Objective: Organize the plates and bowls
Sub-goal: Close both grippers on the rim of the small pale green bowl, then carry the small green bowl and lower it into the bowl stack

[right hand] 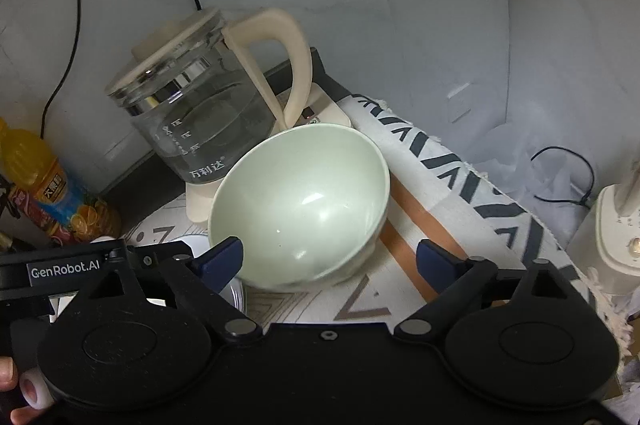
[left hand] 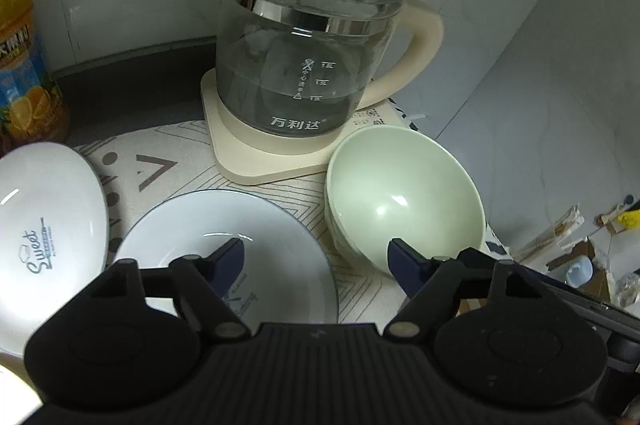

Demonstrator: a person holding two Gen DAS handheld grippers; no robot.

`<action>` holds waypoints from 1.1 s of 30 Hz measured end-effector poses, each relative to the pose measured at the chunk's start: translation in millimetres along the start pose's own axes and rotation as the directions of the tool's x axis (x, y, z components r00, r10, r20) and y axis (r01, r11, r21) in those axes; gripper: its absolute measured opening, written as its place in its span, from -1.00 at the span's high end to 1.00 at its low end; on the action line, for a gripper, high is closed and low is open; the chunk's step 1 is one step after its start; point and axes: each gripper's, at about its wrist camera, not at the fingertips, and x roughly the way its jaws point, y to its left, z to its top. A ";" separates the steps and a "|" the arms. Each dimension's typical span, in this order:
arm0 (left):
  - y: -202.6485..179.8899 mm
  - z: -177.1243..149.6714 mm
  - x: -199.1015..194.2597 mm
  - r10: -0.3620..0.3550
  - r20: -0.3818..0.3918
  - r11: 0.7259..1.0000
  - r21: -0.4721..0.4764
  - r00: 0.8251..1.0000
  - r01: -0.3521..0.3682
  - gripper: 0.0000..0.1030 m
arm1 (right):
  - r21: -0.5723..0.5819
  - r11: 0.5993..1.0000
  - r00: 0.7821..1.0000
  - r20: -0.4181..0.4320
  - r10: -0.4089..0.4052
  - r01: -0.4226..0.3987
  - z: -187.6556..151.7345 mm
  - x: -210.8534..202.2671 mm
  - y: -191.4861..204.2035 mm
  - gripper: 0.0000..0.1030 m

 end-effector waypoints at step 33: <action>-10.5 -3.2 -2.0 -0.072 0.013 0.997 -0.017 0.997 0.072 0.78 | 0.051 0.998 0.998 -0.056 0.037 -0.034 -1.8 3.5 -8.8 0.43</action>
